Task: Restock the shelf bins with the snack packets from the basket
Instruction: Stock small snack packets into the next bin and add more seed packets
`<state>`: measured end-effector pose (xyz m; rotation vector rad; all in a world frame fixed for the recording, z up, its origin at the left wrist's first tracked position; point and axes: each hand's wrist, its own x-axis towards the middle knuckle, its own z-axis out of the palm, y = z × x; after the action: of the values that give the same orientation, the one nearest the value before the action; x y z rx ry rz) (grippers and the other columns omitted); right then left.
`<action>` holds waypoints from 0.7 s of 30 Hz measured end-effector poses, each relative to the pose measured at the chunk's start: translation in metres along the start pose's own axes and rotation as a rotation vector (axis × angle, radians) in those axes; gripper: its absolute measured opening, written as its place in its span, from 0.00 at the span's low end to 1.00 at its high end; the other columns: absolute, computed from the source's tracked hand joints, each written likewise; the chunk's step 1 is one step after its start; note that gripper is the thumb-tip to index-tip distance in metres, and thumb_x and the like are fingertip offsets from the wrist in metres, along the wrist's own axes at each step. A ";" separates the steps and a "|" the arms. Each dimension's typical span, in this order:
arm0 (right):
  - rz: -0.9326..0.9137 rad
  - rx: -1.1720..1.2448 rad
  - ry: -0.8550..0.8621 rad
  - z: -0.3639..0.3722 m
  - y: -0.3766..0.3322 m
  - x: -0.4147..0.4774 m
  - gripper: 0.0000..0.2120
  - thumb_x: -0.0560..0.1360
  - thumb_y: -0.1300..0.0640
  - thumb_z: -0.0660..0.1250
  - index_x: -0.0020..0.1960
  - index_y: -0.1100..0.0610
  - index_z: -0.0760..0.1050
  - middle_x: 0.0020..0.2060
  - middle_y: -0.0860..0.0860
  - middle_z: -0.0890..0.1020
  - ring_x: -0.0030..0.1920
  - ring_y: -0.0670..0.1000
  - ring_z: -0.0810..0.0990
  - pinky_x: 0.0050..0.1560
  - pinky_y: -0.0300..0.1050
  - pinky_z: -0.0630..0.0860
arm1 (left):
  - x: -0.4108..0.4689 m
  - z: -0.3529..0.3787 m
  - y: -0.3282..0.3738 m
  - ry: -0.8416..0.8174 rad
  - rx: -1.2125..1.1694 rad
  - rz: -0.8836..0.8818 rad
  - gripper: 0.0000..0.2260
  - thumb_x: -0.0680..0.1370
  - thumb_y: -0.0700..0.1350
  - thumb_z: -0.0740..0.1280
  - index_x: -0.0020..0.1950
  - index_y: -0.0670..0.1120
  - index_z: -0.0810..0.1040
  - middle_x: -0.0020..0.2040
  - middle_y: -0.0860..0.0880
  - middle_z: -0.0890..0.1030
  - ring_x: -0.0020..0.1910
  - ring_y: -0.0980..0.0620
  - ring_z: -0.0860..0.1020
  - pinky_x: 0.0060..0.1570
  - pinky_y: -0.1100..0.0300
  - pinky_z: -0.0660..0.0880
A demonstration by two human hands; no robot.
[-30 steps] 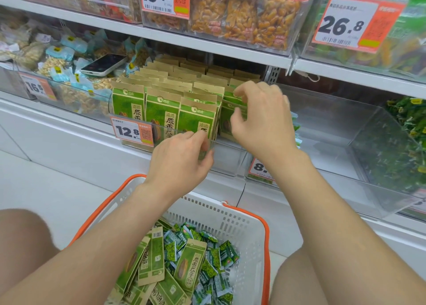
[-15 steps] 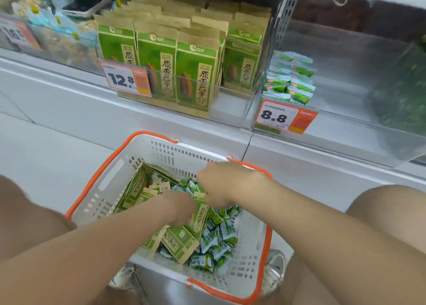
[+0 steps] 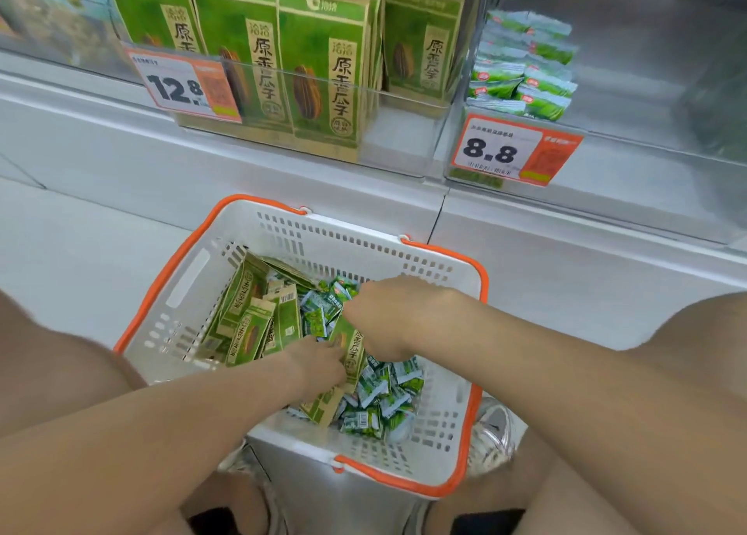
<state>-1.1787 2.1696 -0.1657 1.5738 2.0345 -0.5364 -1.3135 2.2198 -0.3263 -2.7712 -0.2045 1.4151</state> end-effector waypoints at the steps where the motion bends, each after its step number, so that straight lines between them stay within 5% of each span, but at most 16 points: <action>1: -0.005 -0.001 0.010 -0.002 0.000 0.000 0.07 0.81 0.63 0.63 0.45 0.56 0.70 0.39 0.52 0.72 0.32 0.50 0.72 0.28 0.45 0.68 | -0.001 -0.003 -0.001 0.006 -0.001 -0.001 0.20 0.82 0.41 0.70 0.74 0.48 0.75 0.76 0.42 0.68 0.74 0.39 0.69 0.70 0.40 0.69; 3: -0.014 0.009 0.025 -0.007 0.001 -0.002 0.11 0.81 0.63 0.63 0.40 0.56 0.67 0.38 0.52 0.72 0.31 0.50 0.71 0.28 0.45 0.68 | -0.006 -0.014 -0.007 0.027 -0.075 0.014 0.18 0.83 0.43 0.69 0.73 0.49 0.76 0.74 0.43 0.72 0.74 0.41 0.70 0.72 0.41 0.69; 7: 0.008 0.039 0.056 -0.024 0.010 -0.012 0.10 0.79 0.65 0.64 0.40 0.56 0.69 0.38 0.52 0.72 0.31 0.50 0.71 0.28 0.45 0.67 | -0.026 -0.051 -0.031 0.129 -0.611 -0.021 0.17 0.84 0.48 0.68 0.72 0.46 0.77 0.70 0.45 0.77 0.68 0.42 0.76 0.68 0.47 0.73; 12: 0.071 0.142 0.176 -0.036 0.034 -0.021 0.08 0.79 0.57 0.69 0.44 0.52 0.70 0.43 0.52 0.75 0.38 0.53 0.77 0.34 0.47 0.74 | -0.059 -0.091 -0.053 0.473 -1.137 0.008 0.08 0.85 0.46 0.65 0.61 0.44 0.79 0.55 0.51 0.82 0.56 0.52 0.80 0.60 0.55 0.76; 15: 0.100 0.226 0.215 -0.042 0.050 -0.031 0.24 0.67 0.45 0.82 0.53 0.49 0.71 0.52 0.50 0.71 0.48 0.55 0.78 0.47 0.54 0.79 | -0.076 -0.112 -0.052 0.692 -1.506 0.036 0.08 0.87 0.42 0.61 0.60 0.48 0.80 0.51 0.53 0.84 0.49 0.63 0.82 0.46 0.68 0.77; 18: 0.067 0.210 0.286 -0.049 0.060 -0.044 0.39 0.57 0.48 0.87 0.54 0.42 0.62 0.55 0.48 0.66 0.51 0.55 0.75 0.47 0.56 0.77 | -0.087 -0.124 -0.048 0.862 -1.790 0.037 0.11 0.87 0.40 0.60 0.60 0.49 0.81 0.53 0.48 0.88 0.54 0.52 0.86 0.55 0.55 0.82; 21: -0.043 0.153 0.557 -0.058 0.060 -0.052 0.28 0.67 0.57 0.81 0.59 0.44 0.71 0.55 0.49 0.74 0.53 0.57 0.78 0.49 0.57 0.77 | -0.100 -0.132 -0.046 0.964 -1.985 0.101 0.09 0.87 0.40 0.61 0.58 0.43 0.81 0.49 0.43 0.87 0.49 0.46 0.86 0.55 0.50 0.82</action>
<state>-1.1194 2.1783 -0.0882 1.9366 2.4818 -0.2915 -1.2692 2.2575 -0.1646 -3.8744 -2.3221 -1.2812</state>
